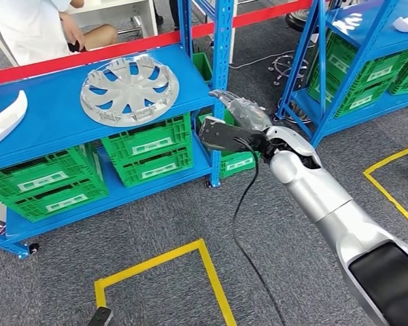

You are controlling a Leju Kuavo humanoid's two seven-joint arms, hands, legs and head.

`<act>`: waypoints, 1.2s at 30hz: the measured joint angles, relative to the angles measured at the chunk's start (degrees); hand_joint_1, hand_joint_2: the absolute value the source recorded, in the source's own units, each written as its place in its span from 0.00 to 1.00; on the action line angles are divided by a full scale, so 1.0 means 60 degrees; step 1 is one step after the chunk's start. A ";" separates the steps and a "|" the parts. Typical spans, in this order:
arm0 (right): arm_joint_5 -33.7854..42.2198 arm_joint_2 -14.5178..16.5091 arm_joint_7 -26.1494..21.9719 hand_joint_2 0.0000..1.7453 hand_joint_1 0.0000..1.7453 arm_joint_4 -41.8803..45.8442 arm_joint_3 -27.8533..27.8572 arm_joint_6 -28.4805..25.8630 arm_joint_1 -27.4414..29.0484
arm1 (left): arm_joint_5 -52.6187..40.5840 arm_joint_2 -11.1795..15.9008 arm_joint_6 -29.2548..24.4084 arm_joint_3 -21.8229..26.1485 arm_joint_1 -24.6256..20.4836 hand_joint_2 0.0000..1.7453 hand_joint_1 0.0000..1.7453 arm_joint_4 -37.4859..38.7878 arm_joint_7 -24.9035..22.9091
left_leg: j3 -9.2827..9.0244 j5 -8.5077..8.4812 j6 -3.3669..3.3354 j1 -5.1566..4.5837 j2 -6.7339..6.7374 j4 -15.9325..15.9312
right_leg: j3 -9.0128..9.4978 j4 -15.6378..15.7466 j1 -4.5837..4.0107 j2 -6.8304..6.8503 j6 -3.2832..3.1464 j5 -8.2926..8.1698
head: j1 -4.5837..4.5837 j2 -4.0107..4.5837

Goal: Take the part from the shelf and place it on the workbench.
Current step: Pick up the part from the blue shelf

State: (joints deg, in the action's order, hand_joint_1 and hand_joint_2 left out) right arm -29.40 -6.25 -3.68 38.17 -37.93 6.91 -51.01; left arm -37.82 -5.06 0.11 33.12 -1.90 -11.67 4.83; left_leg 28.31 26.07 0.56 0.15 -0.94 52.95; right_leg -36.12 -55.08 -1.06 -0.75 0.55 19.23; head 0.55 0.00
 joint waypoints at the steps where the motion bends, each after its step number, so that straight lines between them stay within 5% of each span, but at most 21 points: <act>1: 0.0000 0.0001 -0.0002 0.00 0.00 -0.0005 -0.0013 -0.0011 -0.0003 | -0.0006 0.0005 0.0000 0.0004 0.0000 0.00 0.00 0.0000 -0.0001 | 0.0003 -0.0010 -0.0013 -0.0013 -0.0001 0.0001 | 0.0012 0.0012 0.0013 0.0005 0.0020 -0.0015 | 0.0000 0.0000; 3: 0.0005 0.0011 -0.0001 0.00 0.00 -0.0008 -0.0032 -0.0043 -0.0027 | -0.0023 -0.0001 0.0001 0.0014 0.0000 0.00 0.00 0.0000 -0.0003 | -0.0016 -0.0070 -0.0053 0.0005 -0.0005 -0.0041 | 0.0013 0.0031 0.0018 0.0019 0.0072 -0.0027 | -0.0003 0.0000; 5: 0.0016 0.0021 -0.0001 0.00 0.00 -0.0007 -0.0041 -0.0084 -0.0088 | -0.0040 -0.0008 0.0003 0.0026 -0.0001 0.00 0.00 0.0000 -0.0004 | -0.0060 -0.0135 -0.0083 0.0077 -0.0025 -0.0102 | -0.0199 -0.0388 0.0017 0.0034 0.0177 0.0242 | 0.0047 0.0000; 8: 0.0037 0.0026 -0.0002 0.00 0.00 -0.0014 -0.0071 -0.0114 -0.0126 | -0.0051 0.0007 0.0002 0.0046 0.0003 0.00 0.00 0.0000 -0.0011 | -0.0088 -0.0148 -0.0091 0.0142 -0.0101 -0.0118 | -0.1161 -0.2398 0.0108 0.0050 0.0364 0.1104 | 0.0113 0.0000; 10: 0.0057 0.0033 -0.0008 0.00 0.00 -0.0023 -0.0100 -0.0114 -0.0101 | -0.0067 0.0010 0.0000 0.0053 0.0007 0.00 0.00 0.0000 -0.0018 | -0.0121 -0.0125 -0.0066 0.0170 -0.0226 -0.0115 | -0.1489 -0.3020 0.0170 0.0052 0.0429 0.1138 | 0.0119 0.0000; 13: 0.0108 0.0034 -0.0040 0.00 0.00 -0.0030 -0.0115 -0.0116 -0.0122 | -0.0110 0.0006 0.0000 0.0063 0.0013 0.00 0.00 0.0000 -0.0027 | -0.0259 -0.0021 0.0042 0.0232 -0.0482 -0.0118 | -0.0573 -0.1200 0.0218 -0.0230 0.0384 0.0101 | 0.0109 0.0000; 15: 0.0125 0.0035 -0.0063 0.00 0.00 -0.0039 -0.0120 -0.0116 -0.0153 | -0.0151 -0.0003 0.0000 0.0082 -0.0009 0.00 0.00 0.0002 -0.0031 | -0.0261 0.0032 0.0157 0.0309 -0.0620 -0.0120 | -0.0027 -0.0215 0.0214 -0.0520 0.0287 -0.0200 | 0.0064 0.0000; 18: 0.0134 0.0046 -0.0099 0.00 0.00 -0.0049 -0.0141 -0.0111 -0.0184 | -0.0189 -0.0025 0.0002 0.0150 -0.0020 0.00 0.00 0.0004 -0.0038 | -0.0181 0.0030 0.0359 0.0403 -0.0836 -0.0188 | 0.0113 0.0022 0.0178 -0.0378 0.0109 -0.0047 | 0.0048 0.0000; 20: 0.0148 0.0054 -0.0116 0.00 0.00 -0.0045 -0.0144 -0.0118 -0.0238 | -0.0189 -0.0016 0.0000 0.0187 -0.0008 0.00 0.00 0.0004 -0.0044 | 0.0014 0.0230 0.0434 0.0340 -0.0600 0.0115 | 0.0250 0.0247 0.0221 -0.0148 0.0009 0.0007 | -0.0004 0.0000; 22: 0.0158 0.0055 -0.0125 0.00 0.00 -0.0056 -0.0146 -0.0123 -0.0248 | -0.0193 -0.0009 -0.0001 0.0210 -0.0023 0.00 0.00 0.0004 -0.0049 | 0.0682 0.0733 0.0459 0.0277 -0.0183 0.1259 | 0.0341 0.0356 0.0238 0.0068 -0.0060 0.0053 | -0.0075 0.0000; 24: 0.0158 0.0056 -0.0128 0.00 0.00 -0.0084 -0.0154 -0.0119 -0.0154 | -0.0199 -0.0006 0.0000 0.0222 -0.0015 0.00 0.00 0.0004 -0.0050 | 0.1458 0.1049 0.0481 0.0268 -0.0041 0.2472 | 0.0387 0.0344 0.0225 0.0280 -0.0086 0.0119 | -0.0096 0.0000; 26: 0.0157 0.0066 -0.0127 0.00 0.00 -0.0102 -0.0173 -0.0118 -0.0066 | -0.0199 0.0007 0.0000 0.0229 0.0022 0.00 0.00 0.0004 -0.0052 | 0.1692 0.0594 0.0510 0.0267 0.0022 0.2511 | 0.0452 0.0293 0.0234 0.0476 -0.0062 0.0215 | -0.0098 0.0000; 28: 0.0157 0.0081 -0.0130 0.00 0.00 -0.0104 -0.0191 -0.0125 -0.0068 | -0.0203 0.0016 0.0001 0.0233 0.0033 0.00 0.00 0.0005 -0.0054 | 0.1324 -0.0340 0.0561 0.0275 0.0284 0.1371 | 0.0542 0.0219 0.0257 0.0616 0.0033 0.0333 | -0.0105 0.0000; 30: 0.0156 0.0087 -0.0139 0.00 0.00 -0.0103 -0.0204 -0.0141 -0.0122 | -0.0210 -0.0001 0.0010 0.0235 0.0012 0.00 0.00 0.0006 -0.0056 | 0.0933 -0.0795 0.0528 0.0268 0.0568 0.0355 | 0.0571 0.0112 0.0197 0.0709 0.0154 0.0445 | -0.0151 0.0000; 34: 0.0153 0.0093 -0.0158 0.00 0.00 -0.0097 -0.0255 -0.0159 -0.0167 | -0.0215 -0.0015 0.0016 0.0239 0.0014 0.00 0.00 0.0007 -0.0061 | 0.0880 -0.0712 0.0227 0.0251 0.0422 0.0192 | 0.0571 -0.0023 0.0166 0.0864 0.0273 0.0622 | -0.0079 0.0000; 36: 0.0143 0.0095 -0.0162 0.00 0.00 -0.0097 -0.0281 -0.0167 -0.0183 | -0.0215 -0.0005 0.0015 0.0244 0.0002 0.00 0.00 0.0007 -0.0061 | 0.0859 -0.0712 0.0125 0.0246 0.0273 0.0198 | 0.0286 -0.0719 0.0221 0.0600 0.0334 0.1067 | -0.0044 0.0000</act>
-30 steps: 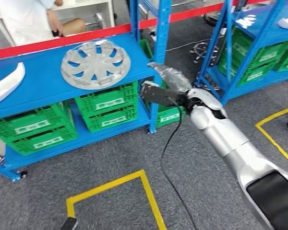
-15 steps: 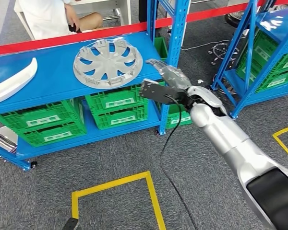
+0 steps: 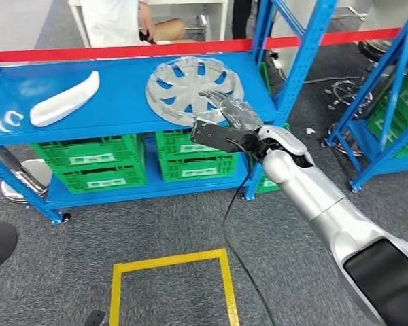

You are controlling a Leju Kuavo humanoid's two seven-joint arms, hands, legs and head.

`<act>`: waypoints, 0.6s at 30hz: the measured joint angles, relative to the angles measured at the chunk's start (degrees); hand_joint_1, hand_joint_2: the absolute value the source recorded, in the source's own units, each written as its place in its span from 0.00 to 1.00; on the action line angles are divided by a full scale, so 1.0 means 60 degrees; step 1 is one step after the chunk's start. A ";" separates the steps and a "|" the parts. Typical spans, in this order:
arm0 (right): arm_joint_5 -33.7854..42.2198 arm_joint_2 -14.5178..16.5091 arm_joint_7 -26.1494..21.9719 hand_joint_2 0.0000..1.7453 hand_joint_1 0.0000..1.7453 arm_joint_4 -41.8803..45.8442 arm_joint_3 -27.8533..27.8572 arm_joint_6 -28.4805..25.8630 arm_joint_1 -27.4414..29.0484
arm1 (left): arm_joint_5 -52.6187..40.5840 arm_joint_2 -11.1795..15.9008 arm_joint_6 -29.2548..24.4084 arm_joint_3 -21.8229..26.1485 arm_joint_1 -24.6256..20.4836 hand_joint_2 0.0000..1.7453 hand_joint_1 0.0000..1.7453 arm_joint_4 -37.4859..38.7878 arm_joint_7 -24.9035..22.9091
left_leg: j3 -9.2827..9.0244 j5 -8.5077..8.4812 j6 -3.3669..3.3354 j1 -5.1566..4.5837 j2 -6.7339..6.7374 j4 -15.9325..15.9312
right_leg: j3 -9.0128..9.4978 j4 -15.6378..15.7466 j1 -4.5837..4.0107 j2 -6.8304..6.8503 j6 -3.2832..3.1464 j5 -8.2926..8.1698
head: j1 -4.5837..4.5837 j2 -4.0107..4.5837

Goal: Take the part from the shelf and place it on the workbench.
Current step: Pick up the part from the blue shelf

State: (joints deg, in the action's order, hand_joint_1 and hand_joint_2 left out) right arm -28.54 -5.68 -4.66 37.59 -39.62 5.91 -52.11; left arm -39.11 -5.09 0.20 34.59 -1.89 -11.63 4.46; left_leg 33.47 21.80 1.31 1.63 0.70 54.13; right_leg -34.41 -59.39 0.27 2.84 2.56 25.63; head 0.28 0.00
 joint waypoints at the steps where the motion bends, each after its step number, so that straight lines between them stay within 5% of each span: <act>1: -0.0004 0.0000 -0.0002 0.00 0.00 -0.0001 -0.0013 -0.0004 -0.0006 | -0.0001 0.0005 0.0000 0.0002 -0.0013 0.00 0.00 0.0000 0.0000 | -0.0006 0.0004 -0.0037 -0.0007 -0.0063 -0.0001 | -0.0302 -0.0669 0.0009 -0.0187 0.0013 0.0338 | 0.0026 0.0000; 3: -0.0001 0.0000 -0.0005 0.00 0.00 -0.0006 -0.0042 -0.0006 0.0012 | -0.0005 0.0012 0.0000 0.0005 -0.0026 0.00 0.00 0.0000 0.0000 | -0.0027 0.0020 -0.0089 -0.0038 -0.0188 0.0000 | -0.1000 -0.2052 -0.0005 -0.0385 -0.0006 0.0858 | 0.0054 0.0000; 4: 0.0005 0.0000 -0.0005 0.00 0.00 -0.0009 -0.0055 -0.0008 0.0027 | -0.0009 0.0013 0.0000 0.0008 -0.0019 0.00 0.00 0.0000 0.0000 | -0.0050 0.0031 -0.0108 -0.0062 -0.0250 0.0000 | -0.1197 -0.2365 -0.0020 -0.0418 -0.0045 0.0871 | 0.0062 0.0000; 6: 0.0015 -0.0001 -0.0006 0.00 0.00 -0.0010 -0.0066 -0.0013 0.0032 | -0.0026 0.0015 0.0000 0.0016 -0.0009 0.00 0.00 0.0000 0.0000 | -0.0130 0.0064 -0.0138 -0.0121 -0.0363 -0.0002 | -0.1007 -0.1750 -0.0073 -0.0453 -0.0197 0.0309 | 0.0070 0.0000; 9: 0.0018 -0.0001 -0.0008 0.00 0.00 -0.0008 -0.0068 -0.0023 -0.0049 | -0.0064 -0.0015 0.0003 0.0036 -0.0022 0.00 0.00 0.0007 0.0000 | -0.0208 0.0120 -0.0116 -0.0159 -0.0451 -0.0013 | -0.0105 0.0220 -0.0225 -0.0594 -0.0564 -0.0678 | 0.0041 0.0000; 10: 0.0018 0.0001 -0.0009 0.00 0.00 -0.0008 -0.0069 -0.0025 -0.0079 | -0.0068 -0.0019 0.0006 0.0043 -0.0026 0.00 0.00 0.0011 0.0000 | -0.0189 0.0131 -0.0099 -0.0155 -0.0459 0.0001 | 0.0044 0.0546 -0.0253 -0.0624 -0.0523 -0.0759 | 0.0033 0.0000; 13: 0.0015 0.0005 -0.0009 0.00 0.00 -0.0009 -0.0074 -0.0027 -0.0101 | -0.0072 -0.0009 0.0026 0.0050 -0.0014 0.00 0.00 0.0015 -0.0003 | -0.0119 0.0130 -0.0075 -0.0142 -0.0460 0.0043 | 0.0076 0.0729 -0.0246 -0.0629 -0.0166 -0.0752 | 0.0046 0.0000; 18: -0.0002 0.0007 -0.0008 0.00 0.00 -0.0011 -0.0082 -0.0027 -0.0098 | -0.0072 0.0004 0.0012 0.0055 -0.0039 0.00 0.00 0.0015 -0.0004 | -0.0115 0.0086 -0.0010 -0.0134 -0.0445 -0.0024 | 0.0021 0.0702 -0.0252 -0.0660 -0.0232 -0.0761 | 0.0044 0.0000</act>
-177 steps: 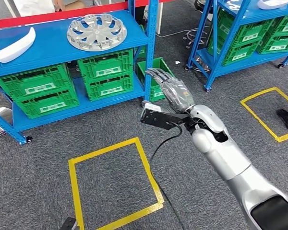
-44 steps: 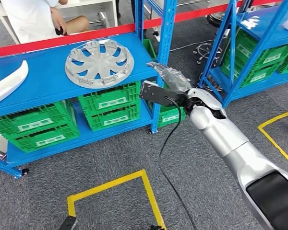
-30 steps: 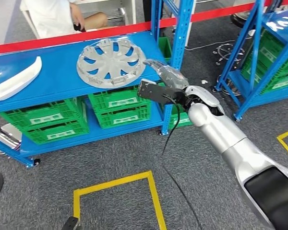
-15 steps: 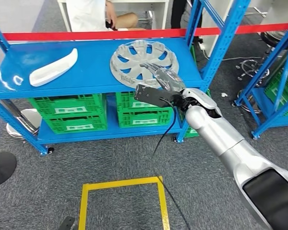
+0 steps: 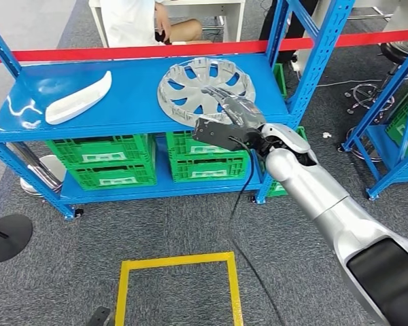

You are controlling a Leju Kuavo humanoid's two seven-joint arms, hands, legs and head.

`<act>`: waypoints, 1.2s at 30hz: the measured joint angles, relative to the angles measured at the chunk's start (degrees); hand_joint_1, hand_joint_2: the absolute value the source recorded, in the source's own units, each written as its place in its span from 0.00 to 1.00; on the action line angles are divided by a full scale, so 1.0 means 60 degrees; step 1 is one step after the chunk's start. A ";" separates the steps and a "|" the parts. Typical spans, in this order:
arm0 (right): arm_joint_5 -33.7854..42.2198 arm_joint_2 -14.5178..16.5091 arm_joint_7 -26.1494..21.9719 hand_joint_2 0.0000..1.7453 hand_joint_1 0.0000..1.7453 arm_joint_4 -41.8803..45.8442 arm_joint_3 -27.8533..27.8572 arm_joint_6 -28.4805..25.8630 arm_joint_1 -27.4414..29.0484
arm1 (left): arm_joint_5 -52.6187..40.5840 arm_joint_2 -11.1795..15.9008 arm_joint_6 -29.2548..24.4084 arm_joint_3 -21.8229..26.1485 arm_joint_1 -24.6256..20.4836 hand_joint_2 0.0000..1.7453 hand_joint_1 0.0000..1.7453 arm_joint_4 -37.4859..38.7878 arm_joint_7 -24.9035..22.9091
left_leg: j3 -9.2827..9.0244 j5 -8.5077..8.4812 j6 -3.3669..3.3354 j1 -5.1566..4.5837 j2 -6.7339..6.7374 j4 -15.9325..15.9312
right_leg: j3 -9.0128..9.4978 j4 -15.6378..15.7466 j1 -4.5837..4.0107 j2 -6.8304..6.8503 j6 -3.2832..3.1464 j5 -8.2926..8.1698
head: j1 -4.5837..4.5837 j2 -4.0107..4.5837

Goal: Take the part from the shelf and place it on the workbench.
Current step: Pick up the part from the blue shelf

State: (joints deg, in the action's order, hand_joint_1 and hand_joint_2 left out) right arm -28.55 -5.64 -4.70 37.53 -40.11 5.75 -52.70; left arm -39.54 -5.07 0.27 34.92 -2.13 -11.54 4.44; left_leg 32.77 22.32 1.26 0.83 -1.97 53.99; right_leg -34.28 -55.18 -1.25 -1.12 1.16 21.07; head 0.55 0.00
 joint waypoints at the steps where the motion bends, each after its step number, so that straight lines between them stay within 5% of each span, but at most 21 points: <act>1: -0.0003 0.0000 0.0001 0.00 0.00 0.0000 -0.0001 0.0000 -0.0001 | 0.0000 0.0003 0.0006 0.0002 0.0001 0.00 0.00 0.0000 0.0000 | 0.0000 -0.0013 0.0018 0.0002 0.0000 -0.0015 | -0.0006 0.0000 -0.0001 0.0000 -0.0016 -0.0006 | 0.0001 0.0000; 8: -0.0016 0.0000 0.0039 0.00 0.00 0.0000 -0.0008 -0.0014 0.0001 | -0.0005 0.0015 0.0212 0.0074 0.0009 0.00 0.00 0.0000 0.0024 | 0.0006 -0.0067 0.0061 0.0006 0.0000 -0.0048 | -0.0020 0.0001 -0.0004 0.0004 -0.0081 -0.0052 | 0.0004 0.0000; 12: 0.0019 0.0002 0.0066 1.00 0.00 0.0000 -0.0018 0.0004 0.0005 | -0.0032 0.0015 0.0261 0.0134 0.0009 0.00 0.00 0.0000 0.0036 | 0.0013 -0.0084 0.0040 -0.0013 0.0000 -0.0047 | -0.0020 0.0003 0.0009 0.0009 -0.0077 -0.0073 | 0.0005 0.0000; 19: 0.0049 0.0059 0.0067 1.00 0.00 0.0000 -0.0045 0.0087 0.0010 | -0.0069 0.0050 0.0303 0.0170 0.0009 0.00 0.00 0.0000 0.0057 | 0.0038 -0.0089 -0.0021 -0.0076 -0.0001 -0.0032 | -0.0031 0.0019 0.0080 0.0017 -0.0007 -0.0104 | 0.0004 0.0001; 25: 0.0042 0.0080 0.0066 1.00 0.00 0.0007 -0.0096 0.0102 -0.0011 | -0.0096 0.0068 0.0314 0.0173 0.0007 0.00 0.00 0.0000 0.0077 | 0.0014 -0.0129 -0.0183 -0.0089 0.0012 -0.0095 | -0.0106 -0.0081 0.0146 0.0033 0.0141 0.0004 | 0.0011 0.0000; 27: 0.0041 0.0080 0.0063 1.00 0.00 0.0010 -0.0117 0.0103 -0.0028 | -0.0105 0.0072 0.0316 0.0175 0.0006 0.00 0.00 0.0000 0.0088 | -0.0015 -0.0159 -0.0226 -0.0022 0.0029 -0.0138 | -0.0479 -0.0884 0.0159 0.0068 0.0231 0.0491 | 0.0039 0.0000; 29: 0.0041 0.0080 0.0062 1.00 0.00 0.0008 -0.0144 0.0107 0.0005 | -0.0107 0.0076 0.0317 0.0177 0.0008 0.00 0.00 0.0000 0.0091 | -0.0016 -0.0153 -0.0224 0.0010 0.0036 -0.0137 | -0.1141 -0.2340 0.0202 0.0094 0.0314 0.1168 | 0.0056 0.0000; 31: 0.0041 0.0080 0.0063 1.00 0.00 0.0007 -0.0168 0.0109 0.0072 | -0.0108 0.0075 0.0319 0.0177 0.0012 0.00 0.00 0.0000 0.0091 | -0.0031 -0.0136 -0.0193 0.0050 0.0034 -0.0134 | -0.1463 -0.3053 0.0241 0.0100 0.0360 0.1327 | 0.0058 0.0000; 32: 0.0041 0.0080 0.0063 1.00 0.00 0.0007 -0.0176 0.0110 0.0090 | -0.0109 0.0074 0.0320 0.0177 0.0014 0.00 0.00 0.0000 0.0091 | -0.0050 -0.0123 -0.0166 0.0073 0.0025 -0.0133 | -0.1311 -0.2770 0.0255 0.0102 0.0366 0.1117 | 0.0056 0.0000; 34: 0.0041 0.0080 0.0063 1.00 0.00 0.0008 -0.0181 0.0109 0.0075 | -0.0117 0.0073 0.0319 0.0177 0.0016 0.00 0.00 0.0000 0.0091 | -0.0110 -0.0086 -0.0083 0.0118 0.0001 -0.0132 | -0.0546 -0.1328 0.0268 0.0094 0.0337 0.0462 | 0.0061 0.0000; 36: 0.0045 0.0084 0.0063 1.00 0.00 0.0010 -0.0186 0.0109 0.0018 | -0.0148 0.0071 0.0319 0.0177 0.0012 0.00 0.00 0.0000 0.0091 | -0.0133 -0.0059 0.0048 0.0127 -0.0012 -0.0132 | 0.0071 -0.0204 0.0239 0.0068 0.0236 0.0131 | 0.0056 0.0000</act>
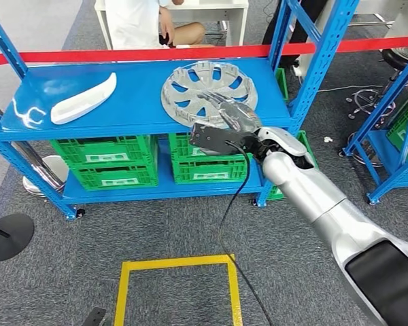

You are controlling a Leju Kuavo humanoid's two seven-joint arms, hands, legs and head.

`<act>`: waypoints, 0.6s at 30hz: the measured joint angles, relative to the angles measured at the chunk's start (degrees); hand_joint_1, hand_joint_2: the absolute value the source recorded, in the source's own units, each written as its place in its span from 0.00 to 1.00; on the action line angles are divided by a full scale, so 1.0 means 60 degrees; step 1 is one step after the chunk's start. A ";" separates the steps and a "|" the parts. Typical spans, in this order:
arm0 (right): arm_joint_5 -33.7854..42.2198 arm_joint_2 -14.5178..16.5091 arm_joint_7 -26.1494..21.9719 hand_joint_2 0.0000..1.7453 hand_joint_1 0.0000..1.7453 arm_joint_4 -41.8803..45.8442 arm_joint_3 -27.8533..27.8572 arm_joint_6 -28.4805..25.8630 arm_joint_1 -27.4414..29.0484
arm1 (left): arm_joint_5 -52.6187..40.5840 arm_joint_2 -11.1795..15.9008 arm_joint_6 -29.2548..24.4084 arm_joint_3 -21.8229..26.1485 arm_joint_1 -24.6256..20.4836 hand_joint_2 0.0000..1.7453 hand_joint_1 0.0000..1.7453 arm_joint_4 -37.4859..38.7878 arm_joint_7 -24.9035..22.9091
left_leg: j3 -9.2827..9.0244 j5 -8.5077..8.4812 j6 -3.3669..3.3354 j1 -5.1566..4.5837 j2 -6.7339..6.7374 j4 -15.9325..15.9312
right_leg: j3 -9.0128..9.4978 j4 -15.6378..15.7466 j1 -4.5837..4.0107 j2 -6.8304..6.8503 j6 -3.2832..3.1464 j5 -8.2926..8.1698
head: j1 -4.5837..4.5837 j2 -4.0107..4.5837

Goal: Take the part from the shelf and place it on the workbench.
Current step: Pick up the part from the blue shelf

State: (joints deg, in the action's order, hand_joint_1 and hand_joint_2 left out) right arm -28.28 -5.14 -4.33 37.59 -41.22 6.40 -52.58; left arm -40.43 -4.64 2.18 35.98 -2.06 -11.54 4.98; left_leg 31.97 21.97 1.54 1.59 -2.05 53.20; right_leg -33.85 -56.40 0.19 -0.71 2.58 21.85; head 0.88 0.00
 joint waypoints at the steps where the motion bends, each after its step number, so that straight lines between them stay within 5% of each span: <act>1: 0.0002 0.0004 0.0001 1.00 0.00 -0.0001 -0.0004 0.0000 -0.0021 | -0.0018 -0.0003 0.0001 0.0000 -0.0002 0.00 0.00 0.0000 0.0000 | 0.0001 0.0007 0.0069 0.0003 -0.0001 -0.0004 | 0.0108 0.0195 -0.0026 -0.0015 -0.0065 -0.0003 | -0.0005 0.0000; 5: 0.0006 0.0026 0.0004 1.00 0.00 -0.0004 -0.0011 -0.0002 -0.0061 | -0.0054 0.0006 0.0007 0.0000 -0.0002 0.00 0.00 0.0000 0.0002 | 0.0073 0.0200 0.0292 0.0025 0.0071 0.0174 | 0.0195 0.0286 -0.0021 -0.0006 -0.0329 0.0018 | -0.0018 0.0001; 8: 0.0007 0.0048 0.0001 1.00 0.00 -0.0006 -0.0014 -0.0003 -0.0084 | -0.0058 0.0008 0.0017 0.0003 -0.0019 0.00 0.00 0.0000 0.0007 | 0.0977 0.0958 0.0344 0.0005 0.0163 0.1875 | 0.0270 0.0335 0.0022 0.0046 -0.0428 0.0047 | -0.0072 0.0000; 10: 0.0007 0.0051 0.0003 1.00 0.00 -0.0010 -0.0015 -0.0001 -0.0023 | -0.0059 0.0014 0.0020 0.0007 0.0005 0.00 0.00 0.0000 0.0007 | 0.1540 0.1100 0.0360 0.0006 0.0168 0.2750 | 0.0322 0.0332 0.0032 0.0064 -0.0424 0.0102 | -0.0078 0.0000; 12: 0.0007 0.0052 0.0004 1.00 0.00 -0.0010 -0.0017 0.0000 0.0010 | -0.0059 0.0026 0.0020 0.0013 0.0019 0.00 0.00 0.0000 0.0007 | 0.1433 0.0569 0.0387 0.0016 0.0191 0.2295 | 0.0411 0.0320 0.0075 0.0065 -0.0350 0.0187 | -0.0078 0.0000; 15: 0.0007 0.0055 0.0005 1.00 0.00 -0.0010 -0.0018 -0.0007 -0.0038 | -0.0059 0.0005 0.0020 0.0026 -0.0001 0.00 0.00 0.0006 0.0005 | 0.0626 -0.0275 0.0449 0.0105 0.0362 0.0586 | 0.0528 0.0246 0.0049 0.0049 -0.0157 0.0372 | -0.0158 0.0000; 18: 0.0007 0.0057 0.0007 1.00 0.00 -0.0010 -0.0024 -0.0020 -0.0081 | -0.0059 -0.0013 0.0003 0.0046 -0.0022 0.00 0.00 0.0011 -0.0001 | 0.0424 -0.0202 0.0216 0.0137 0.0331 0.0200 | 0.0579 0.0278 0.0020 0.0045 -0.0045 0.0520 | -0.0117 0.0000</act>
State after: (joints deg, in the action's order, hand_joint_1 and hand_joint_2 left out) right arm -28.24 -4.79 -4.28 37.53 -41.36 6.28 -53.07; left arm -40.79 -4.72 2.20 36.26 -2.19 -11.47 4.98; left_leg 34.52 20.76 2.84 2.41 -0.06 54.40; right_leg -30.38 -54.74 0.31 -0.45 2.31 24.98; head 0.18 0.00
